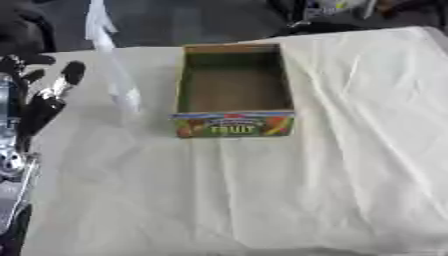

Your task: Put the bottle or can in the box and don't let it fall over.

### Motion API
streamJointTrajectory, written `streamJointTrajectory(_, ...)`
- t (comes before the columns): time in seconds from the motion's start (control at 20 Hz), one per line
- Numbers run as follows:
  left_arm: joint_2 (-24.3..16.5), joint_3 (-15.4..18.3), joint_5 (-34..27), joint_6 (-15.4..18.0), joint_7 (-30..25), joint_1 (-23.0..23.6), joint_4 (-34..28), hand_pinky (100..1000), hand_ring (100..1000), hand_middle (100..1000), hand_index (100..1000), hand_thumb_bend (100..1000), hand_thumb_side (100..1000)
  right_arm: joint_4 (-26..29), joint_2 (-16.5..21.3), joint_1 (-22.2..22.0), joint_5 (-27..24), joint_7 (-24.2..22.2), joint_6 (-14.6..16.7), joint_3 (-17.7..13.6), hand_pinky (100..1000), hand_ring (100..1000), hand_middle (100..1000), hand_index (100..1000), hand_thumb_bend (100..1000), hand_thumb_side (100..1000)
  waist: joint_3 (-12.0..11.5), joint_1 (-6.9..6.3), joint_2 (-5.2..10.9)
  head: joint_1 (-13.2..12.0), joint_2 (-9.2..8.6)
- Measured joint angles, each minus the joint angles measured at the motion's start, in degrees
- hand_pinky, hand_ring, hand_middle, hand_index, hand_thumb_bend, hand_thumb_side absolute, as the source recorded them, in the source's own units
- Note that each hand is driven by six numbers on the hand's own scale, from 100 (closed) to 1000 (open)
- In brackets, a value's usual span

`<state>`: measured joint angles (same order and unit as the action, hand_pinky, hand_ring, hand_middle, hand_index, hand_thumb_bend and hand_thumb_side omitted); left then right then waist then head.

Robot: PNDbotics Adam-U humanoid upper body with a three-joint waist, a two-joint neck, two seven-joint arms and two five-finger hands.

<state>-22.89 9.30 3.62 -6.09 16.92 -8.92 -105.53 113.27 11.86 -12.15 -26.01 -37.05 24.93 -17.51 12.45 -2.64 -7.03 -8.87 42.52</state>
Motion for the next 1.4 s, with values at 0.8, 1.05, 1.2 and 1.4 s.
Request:
streamJointTrajectory(0.8,-4.0,-3.5,-4.0,-1.1,5.0,-10.8,12.9,865,954,623,835,836,504,0.0,-0.6,0.0,0.5,-0.5,-0.6,0.6,798,1000,1000,1000,100,470,0.9,0.18,0.00,1.8,-0.79)
streamJointTrajectory(1.05,-5.0,-4.6,-4.0,-1.9,4.9,-14.4,17.4,867,957,624,843,850,499,0.0,-0.6,0.0,0.5,-0.8,-0.7,1.0,798,1000,1000,1000,100,470,1.0,0.33,-0.01,2.0,-0.94)
streamJointTrajectory(1.2,-5.5,-5.5,-4.0,-2.4,4.3,-16.4,19.9,867,958,624,847,846,496,0.0,-0.8,0.0,0.5,-0.9,-0.7,1.0,797,1000,1000,1000,100,470,1.3,0.35,-0.01,2.1,-1.18)
streamJointTrajectory(1.4,-6.2,-6.6,-4.3,-2.3,3.0,-18.5,22.5,868,958,625,849,846,497,0.0,-1.0,0.1,0.5,-1.2,-0.7,1.3,797,1000,1000,1000,100,470,1.7,0.42,-0.09,2.3,-1.64)
